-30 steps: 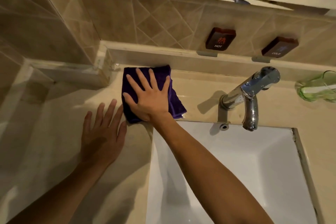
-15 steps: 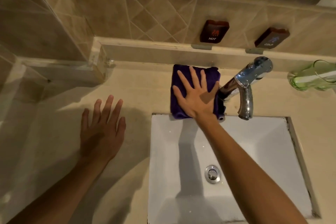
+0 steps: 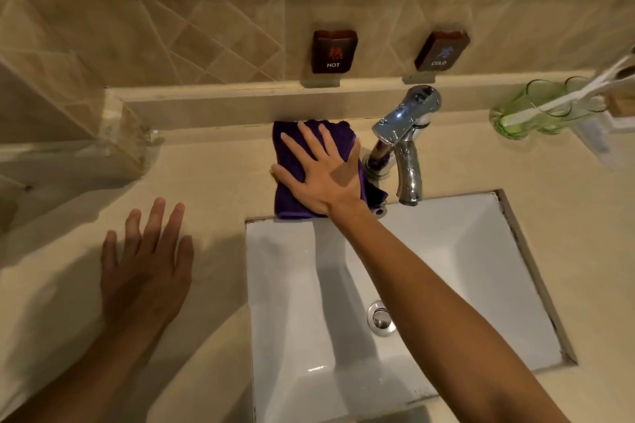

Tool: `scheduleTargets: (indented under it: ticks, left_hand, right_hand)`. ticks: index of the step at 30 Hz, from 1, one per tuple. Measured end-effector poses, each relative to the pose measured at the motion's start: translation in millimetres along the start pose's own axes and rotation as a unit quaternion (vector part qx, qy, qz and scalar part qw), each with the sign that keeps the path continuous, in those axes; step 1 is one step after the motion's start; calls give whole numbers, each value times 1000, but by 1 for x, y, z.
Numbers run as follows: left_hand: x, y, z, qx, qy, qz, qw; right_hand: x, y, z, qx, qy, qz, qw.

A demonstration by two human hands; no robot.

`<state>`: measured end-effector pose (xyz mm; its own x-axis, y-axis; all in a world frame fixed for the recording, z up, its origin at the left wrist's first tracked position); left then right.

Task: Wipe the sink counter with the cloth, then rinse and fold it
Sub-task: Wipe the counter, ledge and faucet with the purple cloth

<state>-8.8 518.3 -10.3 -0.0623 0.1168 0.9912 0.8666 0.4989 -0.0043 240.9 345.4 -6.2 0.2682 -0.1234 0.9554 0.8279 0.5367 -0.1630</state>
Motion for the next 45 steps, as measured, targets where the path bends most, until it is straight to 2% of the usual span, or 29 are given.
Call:
scheduleTargets:
  ticks: [7, 14, 17, 18, 19, 21, 23, 26, 28, 30, 34, 38, 39, 41, 45]
  left_hand:
    - [-1, 1, 1, -2, -4, 9, 1000]
    - [-1, 0, 1, -7, -7, -7, 1000]
    - [0, 0, 2, -4, 1, -8, 1000]
    - [0, 0, 1, -4, 7, -9, 1000]
    - [0, 1, -1, -6, 11, -11, 1000]
    - [-4, 2, 3, 0, 6, -2, 1000]
    - [-15, 6, 18, -10, -1, 38, 999]
    - [-36, 10, 36, -50, 16, 87, 995]
    - [-37, 12, 38, -11, 13, 80, 997]
    - [-29, 14, 31, 27, -44, 54, 997]
    - [-6, 25, -33, -28, -50, 19, 998]
    - [-6, 58, -135, -168, -13, -92, 981]
    - [-8, 69, -159, -193, -7, -115, 974]
    - [-19, 89, -199, -220, 25, -115, 968]
    - [-37, 112, -231, -187, 35, -86, 978]
  right_hand:
    - [-8, -17, 3, 7, -8, -44, 999]
    - [-2, -71, -56, 158, 45, -59, 985]
    - [8, -90, -87, 176, 112, -30, 977]
    - [13, -94, -97, 184, 104, -32, 977]
    - [19, -97, -105, 208, 38, -47, 976]
    - [24, -102, -124, 217, -17, -51, 975]
    - [27, -102, -153, 171, -18, -55, 984]
    - [37, -97, -202, 43, -6, -61, 997]
    - [47, -86, -232, -19, -38, -50, 998]
    - [63, -68, -258, -76, -43, -26, 996]
    - [76, -37, -278, -140, -46, 14, 989]
    - [64, -34, -250, -167, -49, -41, 984]
    - [61, -34, -242, -160, -39, -46, 985]
    - [56, -29, -223, -125, -24, -37, 991]
    - [42, -15, -173, 1, -25, -19, 999]
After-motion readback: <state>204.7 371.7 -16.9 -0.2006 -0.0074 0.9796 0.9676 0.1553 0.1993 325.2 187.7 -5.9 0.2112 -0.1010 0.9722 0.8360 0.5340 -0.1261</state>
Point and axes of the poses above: each hand's wrist, its own y-axis towards the middle knuckle, its own x-axis out of the back of the hand, z = x × y, the point moved 5 cm from there along y, towards the middle knuckle, and after that the axes turned 6 degrees about -x, right-handed, at the moved point
